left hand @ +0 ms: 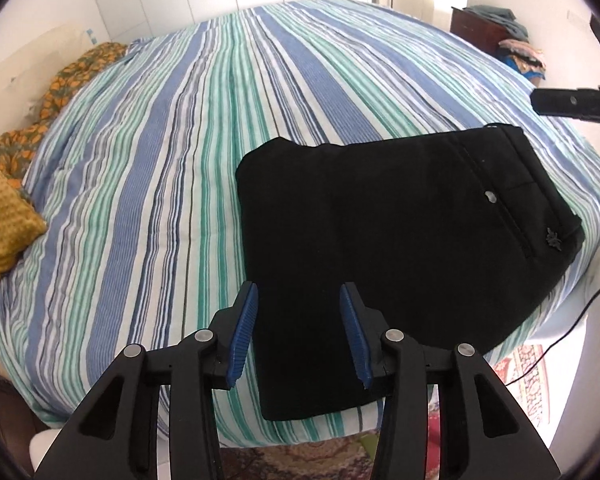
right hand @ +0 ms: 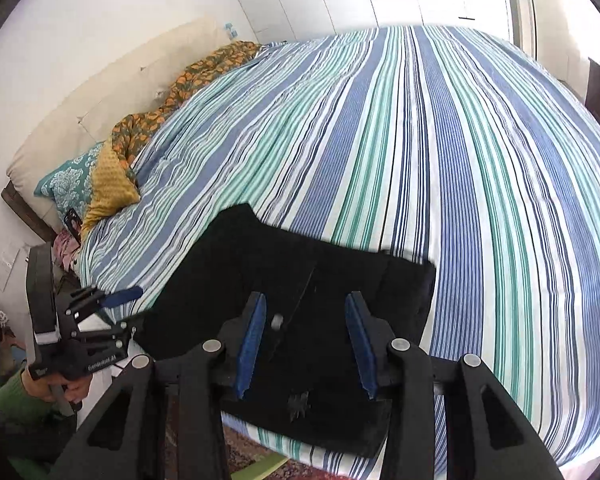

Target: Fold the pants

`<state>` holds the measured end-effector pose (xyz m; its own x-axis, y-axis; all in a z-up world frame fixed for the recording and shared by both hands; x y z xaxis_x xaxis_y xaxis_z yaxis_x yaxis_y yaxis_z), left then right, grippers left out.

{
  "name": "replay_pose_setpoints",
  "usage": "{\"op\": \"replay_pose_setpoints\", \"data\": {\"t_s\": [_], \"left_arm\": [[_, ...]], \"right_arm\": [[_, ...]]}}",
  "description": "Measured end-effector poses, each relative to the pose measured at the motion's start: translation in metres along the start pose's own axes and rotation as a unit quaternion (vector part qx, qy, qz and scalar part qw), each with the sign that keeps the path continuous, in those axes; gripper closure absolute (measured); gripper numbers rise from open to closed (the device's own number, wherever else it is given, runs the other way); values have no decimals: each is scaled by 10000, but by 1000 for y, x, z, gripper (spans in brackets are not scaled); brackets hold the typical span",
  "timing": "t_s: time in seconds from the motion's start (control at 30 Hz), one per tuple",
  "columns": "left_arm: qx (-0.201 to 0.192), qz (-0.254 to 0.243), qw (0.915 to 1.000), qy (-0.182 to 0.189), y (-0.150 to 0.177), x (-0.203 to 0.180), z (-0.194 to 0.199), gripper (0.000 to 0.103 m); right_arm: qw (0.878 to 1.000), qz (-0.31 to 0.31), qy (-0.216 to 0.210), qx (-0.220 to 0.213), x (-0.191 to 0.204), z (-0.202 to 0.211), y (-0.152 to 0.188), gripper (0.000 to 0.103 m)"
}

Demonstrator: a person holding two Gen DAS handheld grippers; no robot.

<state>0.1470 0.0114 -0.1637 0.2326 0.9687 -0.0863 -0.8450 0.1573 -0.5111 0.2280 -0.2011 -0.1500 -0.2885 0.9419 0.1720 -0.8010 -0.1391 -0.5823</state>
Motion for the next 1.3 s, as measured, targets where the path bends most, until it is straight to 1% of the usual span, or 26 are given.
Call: {"op": "replay_pose_setpoints", "data": {"t_s": [0.07, 0.1, 0.17, 0.2, 0.27, 0.37, 0.47, 0.53, 0.57, 0.6, 0.67, 0.7, 0.77, 0.8, 0.87, 0.9, 0.97, 1.0, 1.03, 1.07, 1.13, 1.17, 1.2, 1.23, 1.27, 1.3], "left_arm": [[176, 162, 9997, -39, 4, 4, -8, 58], [242, 223, 9994, -61, 7, 6, -10, 58], [264, 272, 9992, -91, 13, 6, -7, 58], [251, 271, 9993, -97, 14, 7, -4, 58], [271, 262, 9992, -143, 15, 8, -1, 58], [315, 254, 9991, -137, 15, 9, -3, 58], [328, 244, 9991, -142, 15, 7, -3, 58], [339, 298, 9990, -82, 16, 6, -3, 58], [346, 349, 9988, -29, 18, 6, -2, 56], [359, 406, 9985, 19, 20, 7, -1, 55], [365, 511, 9980, 88, 25, 9, 3, 50], [373, 552, 9977, 116, 29, 10, 6, 50], [332, 658, 9971, 188, 34, 16, 13, 46], [296, 733, 9966, 236, 36, 19, 17, 45], [242, 906, 9949, 360, 37, 27, 21, 43], [242, 1048, 9931, 478, 37, 33, 21, 43], [297, 1377, 9873, 730, 35, 45, 16, 42], [317, 1577, 9827, 913, 33, 52, 11, 42], [332, 1715, 9785, 1096, 31, 58, 6, 42], [389, 1870, 9732, 1284, 29, 63, -1, 41], [631, 2075, 9635, 1567, 27, 69, -15, 40], [737, 2133, 9593, 1696, 26, 70, -23, 39], [808, 2179, 9547, 1858, 24, 70, -30, 38], [881, 2210, 9497, 2037, 23, 67, -37, 34], [958, 2227, 9462, 2142, 23, 65, -42, 31], [1065, 2238, 9420, 2263, 23, 61, -48, 29]], "right_arm": [[10000, -67, -19, 54, -5, -23, -17, 61], [9996, -158, 58, 229, -9, -39, -19, 61], [9954, -392, 218, 843, -21, -78, -7, 61], [9937, -512, 269, 964, -26, -87, 0, 61], [9947, -609, 252, 783, -26, -77, 7, 61], [9967, -583, 301, 471, -17, -46, 12, 61], [9990, -308, 302, 111, -2, -9, 21, 61], [9999, -100, 115, 25, 11, 11, 34, 61], [10000, 16, 39, 43, 18, 17, 44, 60], [9998, 128, 28, 153, 24, 17, 57, 55], [9974, 266, 120, 660, 27, 3, 87, 54], [9963, 276, 193, 797, 27, -2, 99, 54], [9966, 133, 158, 802, 22, 4, 111, 54], [9964, -1, 82, 839, 18, 9, 115, 54], [9969, -221, 12, 750, 9, 21, 116, 54], [9972, -319, -16, 676, 3, 26, 114, 54], [9956, -717, -159, 584, -16, 30, 109, 49], [9928, -1035, -252, 553, -29, 29, 105, 45], [9881, -1384, -397, 536, -42, 24, 100, 44], [9816, -1704, -639, 576, -53, 17, 95, 44], [9663, -2202, -1009, 876, -72, -6, 92, 44], [9590, -2325, -1229, 1054, -76, -19, 90, 44], [9548, -2353, -1355, 1212, -78, -32, 90, 44], [9537, -2336, -1332, 1346, -79, -43, 90, 44], [9528, -2306, -1320, 1469, -78, -54, 91, 44], [9488, -2298, -1445, 1614, -76, -65, 92, 44]]}}
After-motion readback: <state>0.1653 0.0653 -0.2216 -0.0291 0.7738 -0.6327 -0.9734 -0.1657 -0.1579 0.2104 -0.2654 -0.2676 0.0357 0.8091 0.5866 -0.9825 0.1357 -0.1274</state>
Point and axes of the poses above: each gripper's, at about its wrist camera, not at the fingertips, and z roughly against the way its jaws point, x to its left, y to its underside, the point moved 5 cm from there along -z, roughly the way its jaws point, and after that the axes turned 12 degrees about y, right-handed, at the moved point
